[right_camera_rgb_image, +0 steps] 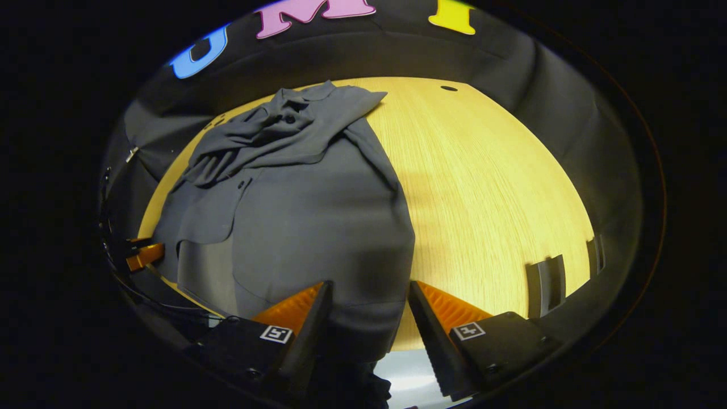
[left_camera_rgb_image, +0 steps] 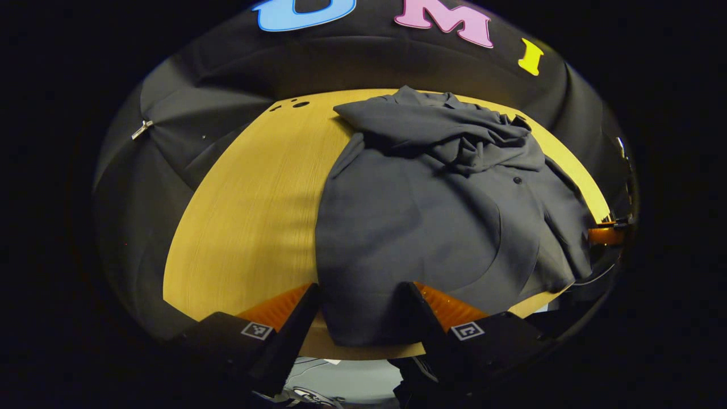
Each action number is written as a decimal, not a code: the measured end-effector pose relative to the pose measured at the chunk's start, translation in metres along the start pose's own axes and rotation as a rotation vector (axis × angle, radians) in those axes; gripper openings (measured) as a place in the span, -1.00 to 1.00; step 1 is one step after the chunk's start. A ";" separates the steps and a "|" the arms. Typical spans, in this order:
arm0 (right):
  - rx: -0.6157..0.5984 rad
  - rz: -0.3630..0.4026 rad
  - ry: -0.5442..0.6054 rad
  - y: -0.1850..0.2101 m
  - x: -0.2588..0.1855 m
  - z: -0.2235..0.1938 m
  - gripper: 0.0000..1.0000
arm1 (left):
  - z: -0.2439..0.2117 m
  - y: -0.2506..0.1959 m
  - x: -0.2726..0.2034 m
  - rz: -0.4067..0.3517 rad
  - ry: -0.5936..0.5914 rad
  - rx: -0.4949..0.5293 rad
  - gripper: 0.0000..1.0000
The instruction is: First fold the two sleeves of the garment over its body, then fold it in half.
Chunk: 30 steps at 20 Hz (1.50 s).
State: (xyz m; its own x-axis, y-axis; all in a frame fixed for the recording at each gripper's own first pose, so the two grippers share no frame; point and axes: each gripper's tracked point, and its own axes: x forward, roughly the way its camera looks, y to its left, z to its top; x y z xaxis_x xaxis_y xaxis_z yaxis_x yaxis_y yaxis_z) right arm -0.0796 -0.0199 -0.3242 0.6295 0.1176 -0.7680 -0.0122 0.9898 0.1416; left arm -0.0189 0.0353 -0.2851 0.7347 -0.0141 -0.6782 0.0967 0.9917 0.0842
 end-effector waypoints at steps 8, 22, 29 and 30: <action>-0.116 0.107 -0.019 0.030 -0.005 0.001 -0.89 | 0.002 -0.039 0.000 -0.164 0.059 0.126 -0.87; 0.075 0.190 -0.272 0.024 -0.104 0.092 -0.89 | 0.085 -0.028 -0.105 -0.213 -0.144 -0.120 -0.95; 0.099 0.230 -0.512 0.030 -0.126 0.215 -0.89 | 0.201 -0.029 -0.119 -0.248 -0.353 -0.153 -0.89; 0.111 0.237 -0.534 0.032 -0.126 0.229 -0.89 | 0.214 -0.029 -0.115 -0.244 -0.372 -0.149 -0.89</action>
State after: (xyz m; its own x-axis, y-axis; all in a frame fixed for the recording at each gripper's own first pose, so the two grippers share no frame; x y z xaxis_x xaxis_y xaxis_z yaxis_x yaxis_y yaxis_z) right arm 0.0190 -0.0211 -0.0796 0.9237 0.2494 -0.2908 -0.1369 0.9239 0.3573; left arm 0.0373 -0.0190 -0.0539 0.8962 -0.2666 -0.3546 0.2187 0.9609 -0.1696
